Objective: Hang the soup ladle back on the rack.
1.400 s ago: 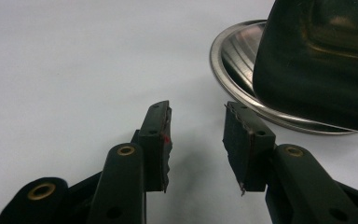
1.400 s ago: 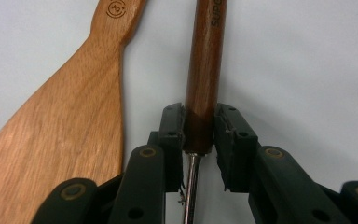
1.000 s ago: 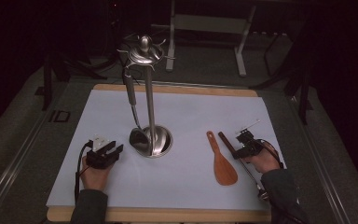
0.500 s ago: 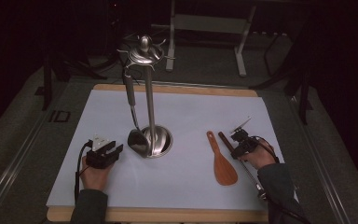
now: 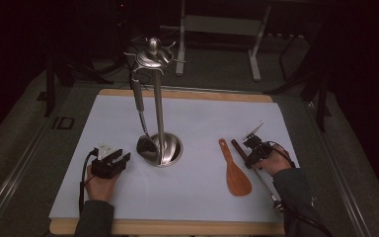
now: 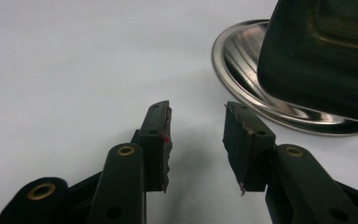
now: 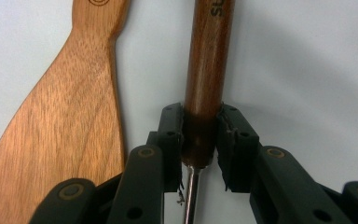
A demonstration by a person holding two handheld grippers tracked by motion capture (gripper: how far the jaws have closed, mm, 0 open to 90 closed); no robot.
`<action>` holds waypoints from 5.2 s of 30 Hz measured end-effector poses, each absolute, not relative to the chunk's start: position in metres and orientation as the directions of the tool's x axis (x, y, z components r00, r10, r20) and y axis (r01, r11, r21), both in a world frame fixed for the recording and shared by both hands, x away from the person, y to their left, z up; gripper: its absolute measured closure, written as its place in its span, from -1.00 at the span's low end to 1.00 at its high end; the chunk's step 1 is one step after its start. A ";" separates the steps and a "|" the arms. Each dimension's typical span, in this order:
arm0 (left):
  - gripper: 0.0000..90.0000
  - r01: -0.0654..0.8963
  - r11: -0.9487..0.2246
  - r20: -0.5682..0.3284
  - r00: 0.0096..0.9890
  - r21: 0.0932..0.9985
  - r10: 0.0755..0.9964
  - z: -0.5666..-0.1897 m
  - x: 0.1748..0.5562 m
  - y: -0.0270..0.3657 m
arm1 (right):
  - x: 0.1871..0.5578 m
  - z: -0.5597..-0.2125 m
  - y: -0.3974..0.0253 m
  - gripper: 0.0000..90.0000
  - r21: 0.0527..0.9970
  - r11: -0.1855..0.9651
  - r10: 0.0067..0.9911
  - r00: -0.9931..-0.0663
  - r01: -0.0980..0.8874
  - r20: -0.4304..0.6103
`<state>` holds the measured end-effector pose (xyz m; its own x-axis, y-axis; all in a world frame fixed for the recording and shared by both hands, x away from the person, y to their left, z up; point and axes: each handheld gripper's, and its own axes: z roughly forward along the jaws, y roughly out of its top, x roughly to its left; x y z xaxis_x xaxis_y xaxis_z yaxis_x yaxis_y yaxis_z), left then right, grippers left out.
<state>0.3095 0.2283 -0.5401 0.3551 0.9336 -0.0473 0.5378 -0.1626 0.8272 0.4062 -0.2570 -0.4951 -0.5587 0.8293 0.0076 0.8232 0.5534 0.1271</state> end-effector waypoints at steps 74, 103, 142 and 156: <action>0.37 0.518 -0.155 -0.046 0.354 0.841 0.934 -0.540 0.307 0.229 | 0.338 -0.377 -0.206 0.65 0.798 0.508 0.529 -0.849 0.325 0.009; 0.37 0.515 -0.154 -0.047 0.356 0.843 0.933 -0.539 0.307 0.230 | 0.338 -0.355 -0.167 0.65 0.938 0.308 0.463 -0.887 0.160 -0.001; 0.37 0.514 -0.157 -0.044 0.357 0.843 0.933 -0.539 0.306 0.229 | 0.337 -0.304 -0.096 0.65 0.958 0.267 0.454 -0.891 0.109 -0.025; 0.38 0.513 -0.155 -0.046 0.357 0.844 0.933 -0.539 0.306 0.230 | 0.335 -0.297 -0.073 0.65 0.945 0.305 0.495 -0.867 0.120 -0.049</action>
